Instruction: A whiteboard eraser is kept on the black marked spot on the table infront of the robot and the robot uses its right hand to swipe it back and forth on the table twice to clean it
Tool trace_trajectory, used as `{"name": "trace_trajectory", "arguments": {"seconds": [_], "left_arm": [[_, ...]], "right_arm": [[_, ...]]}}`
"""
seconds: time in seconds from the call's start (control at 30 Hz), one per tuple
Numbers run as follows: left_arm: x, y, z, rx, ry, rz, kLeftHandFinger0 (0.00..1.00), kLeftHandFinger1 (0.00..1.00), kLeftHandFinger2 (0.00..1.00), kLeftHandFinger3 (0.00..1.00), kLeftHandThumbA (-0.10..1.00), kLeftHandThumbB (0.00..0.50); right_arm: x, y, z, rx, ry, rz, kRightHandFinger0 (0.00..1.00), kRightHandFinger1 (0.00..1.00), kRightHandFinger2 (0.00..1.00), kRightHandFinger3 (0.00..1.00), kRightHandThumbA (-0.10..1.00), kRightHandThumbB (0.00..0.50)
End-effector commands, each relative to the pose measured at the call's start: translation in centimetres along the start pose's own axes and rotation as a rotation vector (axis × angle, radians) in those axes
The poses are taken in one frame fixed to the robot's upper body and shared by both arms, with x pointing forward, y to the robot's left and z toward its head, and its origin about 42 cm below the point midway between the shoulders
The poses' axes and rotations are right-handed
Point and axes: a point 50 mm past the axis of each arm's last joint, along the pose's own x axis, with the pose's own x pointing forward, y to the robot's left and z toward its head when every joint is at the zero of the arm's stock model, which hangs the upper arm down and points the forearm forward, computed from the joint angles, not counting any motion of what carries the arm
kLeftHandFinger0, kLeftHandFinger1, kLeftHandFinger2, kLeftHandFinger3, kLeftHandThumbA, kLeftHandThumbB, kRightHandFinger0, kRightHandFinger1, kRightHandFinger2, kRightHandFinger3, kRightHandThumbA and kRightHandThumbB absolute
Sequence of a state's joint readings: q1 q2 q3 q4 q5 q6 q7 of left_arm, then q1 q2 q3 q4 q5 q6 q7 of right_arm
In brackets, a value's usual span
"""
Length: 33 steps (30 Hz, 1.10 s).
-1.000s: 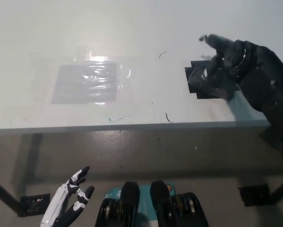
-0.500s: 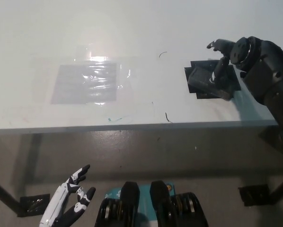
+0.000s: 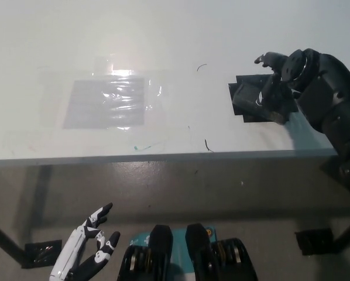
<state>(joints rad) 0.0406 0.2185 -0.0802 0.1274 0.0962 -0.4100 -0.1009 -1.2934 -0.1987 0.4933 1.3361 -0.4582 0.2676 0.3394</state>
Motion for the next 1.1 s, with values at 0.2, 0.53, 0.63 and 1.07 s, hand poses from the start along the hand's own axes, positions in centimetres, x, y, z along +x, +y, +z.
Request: {"name": "trace_trajectory", "arguments": {"seconds": [0.2, 0.53, 0.63, 1.07], "left_arm": [[0.6, 0.7, 0.9, 0.02, -0.049, -0.016, 1.0, 1.0, 1.0, 1.0, 0.64, 0.404], [0.7, 0.6, 1.0, 0.022, -0.051, -0.021, 1.0, 1.0, 1.0, 1.0, 0.64, 0.405], [1.0, 0.7, 1.0, 0.023, -0.051, -0.019, 1.0, 1.0, 1.0, 1.0, 0.64, 0.409], [1.3, 0.9, 1.1, 0.047, -0.052, -0.029, 1.0, 1.0, 1.0, 1.0, 0.65, 0.428]], "right_arm": [[-0.2, -0.8, -0.2, -0.03, 0.063, -0.067, 1.0, 1.0, 1.0, 1.0, 1.0, 0.403], [-0.2, -1.2, -0.5, -0.108, -0.011, -0.424, 0.24, 0.32, 0.45, 0.76, 0.41, 0.205], [-0.5, -2.0, 0.0, -0.087, -0.068, -0.486, 0.0, 0.01, 0.07, 0.32, 0.36, 0.167], [-0.9, -2.8, 0.4, -0.089, -0.087, -0.539, 0.0, 0.0, 0.0, 0.29, 0.43, 0.201]]}}
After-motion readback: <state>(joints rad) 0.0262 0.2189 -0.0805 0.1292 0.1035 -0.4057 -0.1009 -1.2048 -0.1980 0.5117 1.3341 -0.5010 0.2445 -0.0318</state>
